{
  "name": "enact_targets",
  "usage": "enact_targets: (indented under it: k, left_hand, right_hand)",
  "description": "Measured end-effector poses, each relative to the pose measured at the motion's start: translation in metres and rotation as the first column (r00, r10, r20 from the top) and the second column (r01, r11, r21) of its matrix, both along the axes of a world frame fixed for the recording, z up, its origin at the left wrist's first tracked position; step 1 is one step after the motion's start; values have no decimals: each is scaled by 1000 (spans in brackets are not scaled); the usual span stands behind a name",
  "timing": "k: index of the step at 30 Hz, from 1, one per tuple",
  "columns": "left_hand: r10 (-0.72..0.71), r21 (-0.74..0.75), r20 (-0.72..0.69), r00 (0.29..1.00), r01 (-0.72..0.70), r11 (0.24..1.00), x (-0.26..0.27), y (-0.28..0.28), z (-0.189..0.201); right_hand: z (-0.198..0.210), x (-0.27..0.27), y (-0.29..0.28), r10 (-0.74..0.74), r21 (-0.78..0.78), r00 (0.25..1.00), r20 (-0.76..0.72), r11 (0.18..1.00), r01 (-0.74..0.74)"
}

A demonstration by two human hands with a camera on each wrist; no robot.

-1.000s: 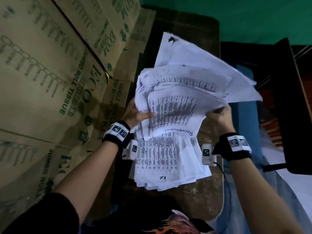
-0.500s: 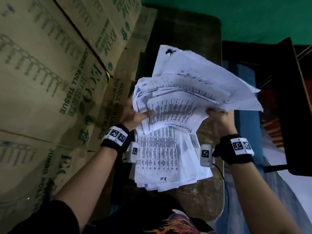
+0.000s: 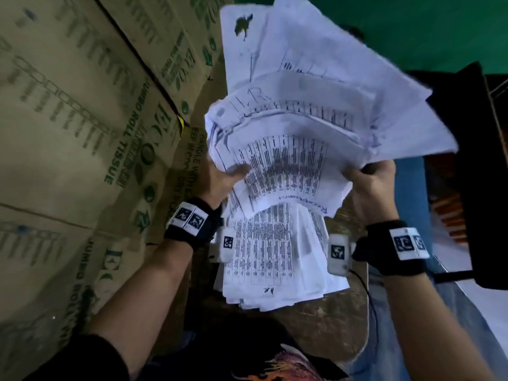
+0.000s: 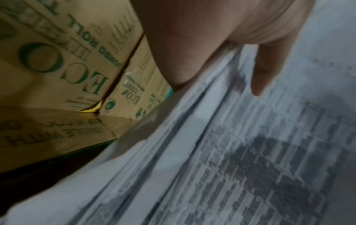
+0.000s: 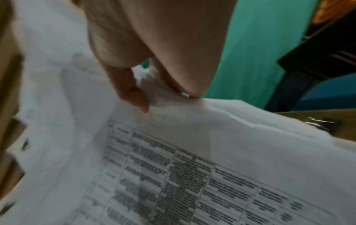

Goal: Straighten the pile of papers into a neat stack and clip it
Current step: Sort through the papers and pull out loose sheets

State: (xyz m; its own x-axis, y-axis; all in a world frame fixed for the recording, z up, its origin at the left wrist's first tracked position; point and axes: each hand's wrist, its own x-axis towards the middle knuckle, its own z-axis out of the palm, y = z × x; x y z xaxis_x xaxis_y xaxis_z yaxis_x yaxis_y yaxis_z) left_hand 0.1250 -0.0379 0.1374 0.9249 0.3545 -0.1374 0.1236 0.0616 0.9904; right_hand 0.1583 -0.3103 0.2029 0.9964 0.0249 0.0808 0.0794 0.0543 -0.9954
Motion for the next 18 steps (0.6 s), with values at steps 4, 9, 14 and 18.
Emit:
enact_targets:
  k: [4,9,14,18]
  left_hand:
    - [-226,32,-134,965,233,972,-9,3,-5]
    - [-212,99,-22,977,213,972,-6,-17,2]
    - [-76,35,-35,996,77,996,-4,-13,14]
    - [-41,-210,-206,978,-3,978,-25,4,-9]
  right_hand:
    - [-37,-6,-7,-79,-288,958,-277,958,-5]
    - [-52,-2,7,-102,-208,971,-215,976,57]
    - [-38,7,-8,-167,-166,974,-154,976,141]
    - [-51,-3,-15,-78,-273,977,-201,962,21]
